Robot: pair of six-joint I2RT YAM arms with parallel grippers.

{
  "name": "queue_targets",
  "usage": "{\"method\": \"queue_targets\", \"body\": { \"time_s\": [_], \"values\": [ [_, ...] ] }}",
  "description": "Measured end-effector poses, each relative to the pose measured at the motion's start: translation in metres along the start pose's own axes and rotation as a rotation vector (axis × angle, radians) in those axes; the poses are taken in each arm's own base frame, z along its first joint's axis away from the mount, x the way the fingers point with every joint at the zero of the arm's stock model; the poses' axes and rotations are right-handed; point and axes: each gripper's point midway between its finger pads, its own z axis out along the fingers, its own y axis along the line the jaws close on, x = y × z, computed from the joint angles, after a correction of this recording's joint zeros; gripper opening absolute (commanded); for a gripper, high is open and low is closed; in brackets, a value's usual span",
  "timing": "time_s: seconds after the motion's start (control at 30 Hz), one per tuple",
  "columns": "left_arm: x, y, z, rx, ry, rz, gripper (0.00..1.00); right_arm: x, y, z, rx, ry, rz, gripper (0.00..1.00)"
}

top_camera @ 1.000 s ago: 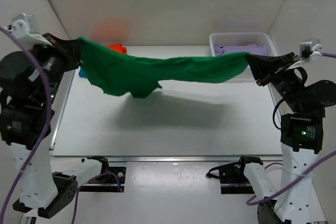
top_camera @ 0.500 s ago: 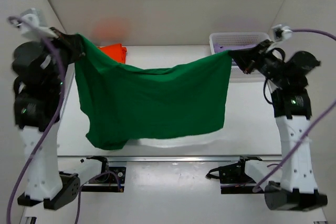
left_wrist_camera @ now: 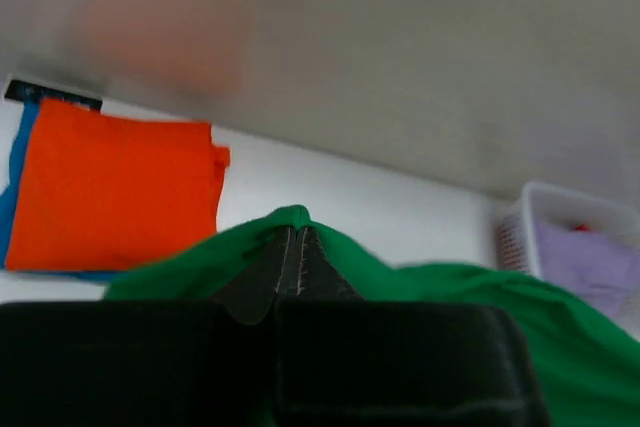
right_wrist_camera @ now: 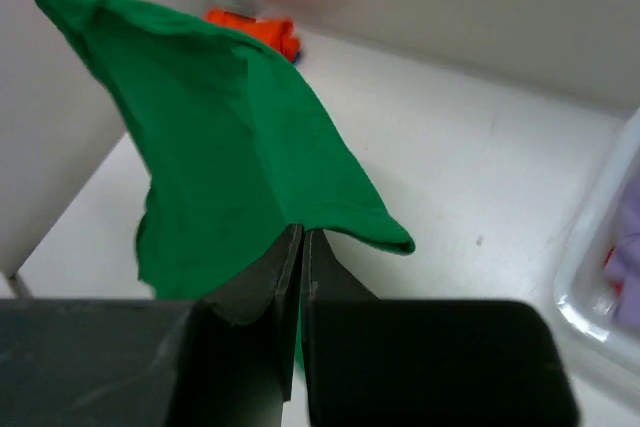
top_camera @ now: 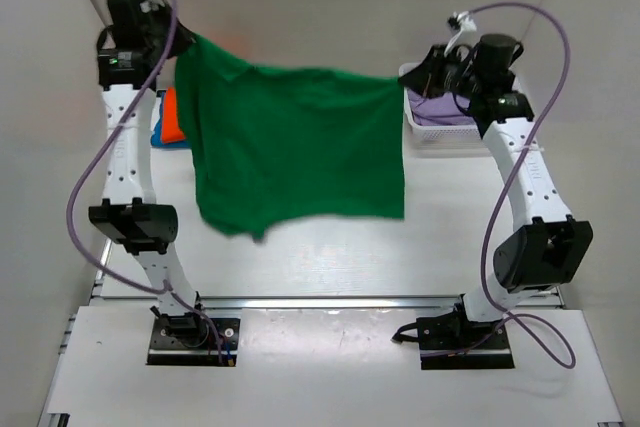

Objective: Fold and stack the t-shirts
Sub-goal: Flatten out the tshirt, then grap the side of the flattened tshirt closest away from the robot with both arms

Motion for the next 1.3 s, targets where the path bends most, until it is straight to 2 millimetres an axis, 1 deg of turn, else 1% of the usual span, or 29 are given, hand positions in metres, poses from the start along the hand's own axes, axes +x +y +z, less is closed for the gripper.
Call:
{"method": "queue_targets", "body": {
  "time_s": [0.03, 0.07, 0.1, 0.13, 0.17, 0.2, 0.23, 0.27, 0.3, 0.33, 0.37, 0.4, 0.43, 0.47, 0.53, 0.57, 0.6, 0.63, 0.67, 0.7, 0.77, 0.83, 0.87, 0.93, 1.0, 1.07, 1.13, 1.23, 1.3],
  "values": [
    [-0.011, -0.002, -0.006, 0.013, -0.027, -0.009, 0.00, -0.021, 0.008, -0.004, -0.004, -0.034, -0.036, 0.00],
    [-0.029, -0.007, -0.023, 0.040, -0.082, -0.023, 0.00, -0.040, 0.015, -0.011, -0.005, -0.064, -0.064, 0.00],
    [-0.043, -0.010, -0.041, 0.056, -0.128, -0.033, 0.00, -0.064, 0.027, -0.019, -0.016, -0.108, -0.110, 0.00],
    [-0.053, -0.012, -0.063, 0.067, -0.176, -0.036, 0.00, -0.082, 0.036, -0.027, -0.026, -0.143, -0.144, 0.00],
    [-0.057, -0.014, -0.085, 0.071, -0.206, -0.038, 0.00, -0.098, 0.043, -0.035, -0.036, -0.179, -0.180, 0.00],
    [-0.061, -0.020, -0.111, 0.088, -0.245, -0.035, 0.00, -0.110, 0.049, -0.045, -0.042, -0.210, -0.212, 0.00],
    [-0.060, -0.028, -0.133, 0.112, -0.274, -0.030, 0.00, -0.113, 0.051, -0.052, -0.046, -0.221, -0.224, 0.00],
    [-0.055, -0.035, -0.154, 0.139, -0.293, -0.024, 0.00, -0.110, 0.049, -0.058, -0.048, -0.221, -0.226, 0.00],
    [-0.045, -0.039, -0.169, 0.161, -0.295, -0.021, 0.00, -0.101, 0.045, -0.060, -0.047, -0.203, -0.210, 0.00],
    [-0.027, -0.043, -0.183, 0.189, -0.298, -0.016, 0.00, -0.086, 0.036, -0.060, -0.042, -0.180, -0.187, 0.00],
    [-0.008, -0.043, -0.191, 0.207, -0.280, -0.017, 0.00, -0.063, 0.025, -0.057, -0.034, -0.138, -0.146, 0.00],
    [0.016, -0.039, -0.193, 0.215, -0.258, -0.022, 0.00, -0.038, 0.014, -0.053, -0.024, -0.097, -0.104, 0.00],
    [0.042, -0.033, -0.190, 0.212, -0.214, -0.029, 0.00, -0.004, -0.001, -0.049, -0.008, -0.041, -0.041, 0.00],
    [0.075, -0.024, -0.183, 0.209, -0.164, -0.041, 0.00, 0.037, -0.015, -0.045, 0.010, 0.031, 0.039, 0.00],
    [0.146, -0.005, -0.167, 0.184, -0.022, -0.069, 0.00, 0.118, -0.035, -0.045, 0.048, 0.169, 0.190, 0.00],
    [0.179, 0.004, -0.160, 0.172, 0.042, -0.082, 0.00, 0.154, -0.039, -0.048, 0.064, 0.238, 0.265, 0.00],
    [0.219, 0.016, -0.155, 0.149, 0.126, -0.095, 0.00, 0.190, -0.042, -0.054, 0.082, 0.298, 0.334, 0.03],
    [0.261, 0.029, -0.154, 0.122, 0.219, -0.111, 0.00, 0.217, -0.040, -0.062, 0.098, 0.346, 0.389, 0.08],
    [0.302, 0.042, -0.157, 0.097, 0.311, -0.130, 0.00, 0.238, -0.037, -0.070, 0.111, 0.382, 0.425, 0.12],
    [0.322, 0.048, -0.159, 0.087, 0.355, -0.141, 0.00, 0.254, -0.032, -0.079, 0.124, 0.414, 0.457, 0.13],
    [0.361, 0.058, -0.170, 0.073, 0.440, -0.168, 0.00, 0.268, -0.025, -0.092, 0.149, 0.439, 0.476, 0.19],
    [0.379, 0.062, -0.179, 0.071, 0.470, -0.191, 0.05, 0.264, -0.022, -0.100, 0.177, 0.423, 0.458, 0.37],
    [0.382, 0.062, -0.181, 0.078, 0.471, -0.199, 0.06, 0.261, -0.022, -0.103, 0.194, 0.410, 0.442, 0.40],
    [0.382, 0.060, -0.184, 0.096, 0.461, -0.208, 0.05, 0.255, -0.024, -0.107, 0.222, 0.389, 0.411, 0.46],
    [0.382, 0.058, -0.185, 0.108, 0.456, -0.210, 0.05, 0.256, -0.026, -0.110, 0.241, 0.387, 0.401, 0.43],
    [0.385, 0.058, -0.185, 0.115, 0.458, -0.211, 0.05, 0.264, -0.026, -0.110, 0.248, 0.406, 0.397, 0.43],
    [0.392, 0.061, -0.186, 0.112, 0.471, -0.214, 0.02, 0.276, -0.025, -0.109, 0.256, 0.451, 0.386, 0.43],
    [0.399, 0.063, -0.187, 0.105, 0.489, -0.219, 0.02, 0.297, -0.022, -0.100, 0.251, 0.535, 0.365, 0.42],
    [0.400, 0.064, -0.188, 0.104, 0.492, -0.221, 0.02, 0.313, -0.025, -0.096, 0.262, 0.580, 0.367, 0.42]
  ]
}}
